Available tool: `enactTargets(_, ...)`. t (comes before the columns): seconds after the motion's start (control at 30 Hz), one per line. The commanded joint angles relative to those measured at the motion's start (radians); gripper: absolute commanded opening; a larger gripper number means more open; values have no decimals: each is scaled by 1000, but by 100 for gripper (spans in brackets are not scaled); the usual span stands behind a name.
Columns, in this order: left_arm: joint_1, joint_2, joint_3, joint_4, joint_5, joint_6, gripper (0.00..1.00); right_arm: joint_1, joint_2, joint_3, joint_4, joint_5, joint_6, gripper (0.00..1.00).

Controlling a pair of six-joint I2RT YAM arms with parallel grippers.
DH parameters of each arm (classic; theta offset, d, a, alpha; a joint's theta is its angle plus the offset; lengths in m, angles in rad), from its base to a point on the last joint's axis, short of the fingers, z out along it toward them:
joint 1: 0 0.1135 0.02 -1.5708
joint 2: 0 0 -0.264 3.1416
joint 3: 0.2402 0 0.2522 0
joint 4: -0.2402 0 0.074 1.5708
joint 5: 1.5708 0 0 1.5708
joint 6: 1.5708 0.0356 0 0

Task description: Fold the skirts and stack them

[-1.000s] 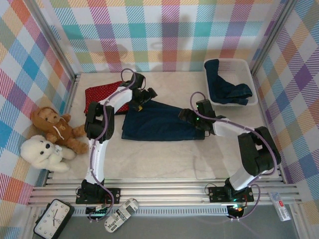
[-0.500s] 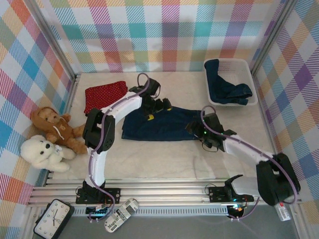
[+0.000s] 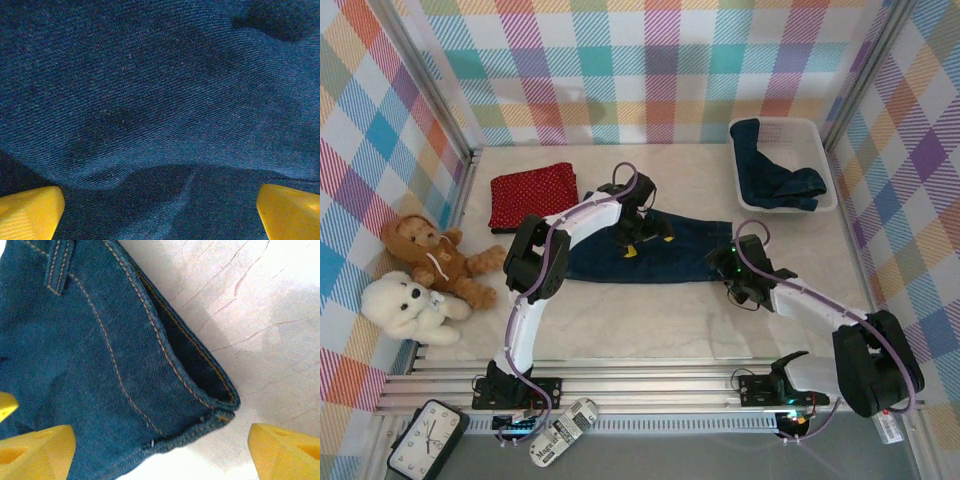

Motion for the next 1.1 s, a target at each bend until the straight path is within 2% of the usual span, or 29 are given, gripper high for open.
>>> enactTargets(0.0, -17, 34, -49, -57, -24, 25, 100, -3, 45, -8, 100, 17, 70, 88)
enactTargets(0.23, -23, 7, -71, -52, -9, 21, 100, -3, 89, -46, 206, 39, 110, 84)
enactTargets(0.33, -27, 0, -67, -55, 4, 21, 100, -4, 68, -79, 289, 56, 103, 79)
enactTargets(0.53, -30, -17, 3, -95, 36, 40, 100, -3, -3, -86, 285, 113, 32, 59)
enactTargets(0.67, -30, -14, 100, -95, 102, 59, 100, -3, -3, -146, 361, 140, 53, 37)
enactTargets(0.73, -30, 10, 174, -65, 150, 79, 100, -2, 9, -150, 368, 135, 46, 21)
enactTargets(0.83, -30, 101, 333, -40, 233, 103, 100, -3, 32, -142, 373, 109, 16, 8)
enactTargets(0.93, -30, 212, 482, -7, 299, 91, 100, -2, 49, -130, 374, 87, -3, 1)
enactTargets(1.0, -31, 287, 569, 26, 330, 76, 100, -2, 61, -122, 370, 74, -13, 0)
enactTargets(1.07, -29, 360, 648, 21, 308, 73, 100, -2, 70, -120, 374, 64, -15, 0)
